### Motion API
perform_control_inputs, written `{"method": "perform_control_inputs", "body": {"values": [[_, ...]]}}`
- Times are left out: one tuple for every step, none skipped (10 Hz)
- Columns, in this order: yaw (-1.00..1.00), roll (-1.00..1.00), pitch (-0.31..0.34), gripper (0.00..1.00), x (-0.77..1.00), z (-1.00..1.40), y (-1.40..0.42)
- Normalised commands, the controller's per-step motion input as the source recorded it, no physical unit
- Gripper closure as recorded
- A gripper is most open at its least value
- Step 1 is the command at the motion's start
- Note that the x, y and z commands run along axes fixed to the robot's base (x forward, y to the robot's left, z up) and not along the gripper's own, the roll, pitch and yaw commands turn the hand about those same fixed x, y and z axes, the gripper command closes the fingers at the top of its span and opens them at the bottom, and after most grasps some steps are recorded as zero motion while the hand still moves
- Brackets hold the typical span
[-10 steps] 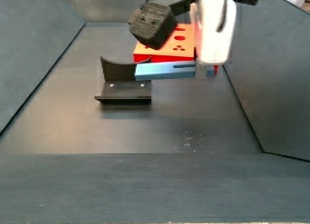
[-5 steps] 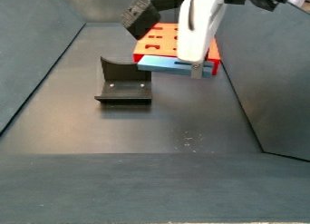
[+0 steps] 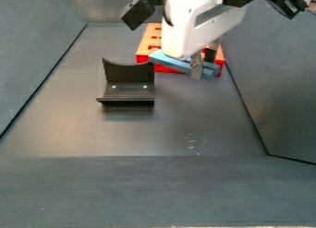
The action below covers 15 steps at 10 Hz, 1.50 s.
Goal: Pick up the double-square object. Move up. Rotate the double-square object. Place the double-square object on the fixture. Regrasp the double-square object. Move to above the board. Insert the double-square object.
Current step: Rotate the double-square object.
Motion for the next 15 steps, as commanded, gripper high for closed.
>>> {"method": "perform_control_inputs", "body": {"values": [[-1.0, -0.03, -0.012, 1.0, 0.03, -0.04, 0.02], [-1.0, -0.03, -0.013, 1.0, 0.03, -0.04, 0.01], [-1.0, -0.03, -0.014, 1.0, 0.03, -0.04, 0.02], [-1.0, -0.04, -0.015, 1.0, 0.03, -0.04, 0.02], [-1.0, -0.04, -0.017, 1.0, 0.03, -0.04, 0.02], [-1.0, -0.05, -0.019, 1.0, 0.03, -0.04, 0.02], [-1.0, -0.06, -0.023, 1.0, 0.03, -0.04, 0.02], [-1.0, -0.06, -0.026, 1.0, 0.03, -0.04, 0.02], [-1.0, -0.08, -0.034, 1.0, 0.03, -0.04, 0.02], [-0.79, -0.09, -0.037, 1.0, 0.03, -0.04, 0.02], [-0.56, -0.09, -0.037, 1.0, 0.03, -0.04, 0.02], [-0.43, -0.09, -0.037, 1.0, 0.03, -0.04, 0.02], [-0.25, -0.09, -0.037, 1.0, 0.03, -0.04, 0.02], [0.0, 0.0, 0.0, 1.0, 0.0, -1.0, 0.0], [0.04, 0.0, -0.011, 1.0, 0.01, -1.0, 0.0]]}}
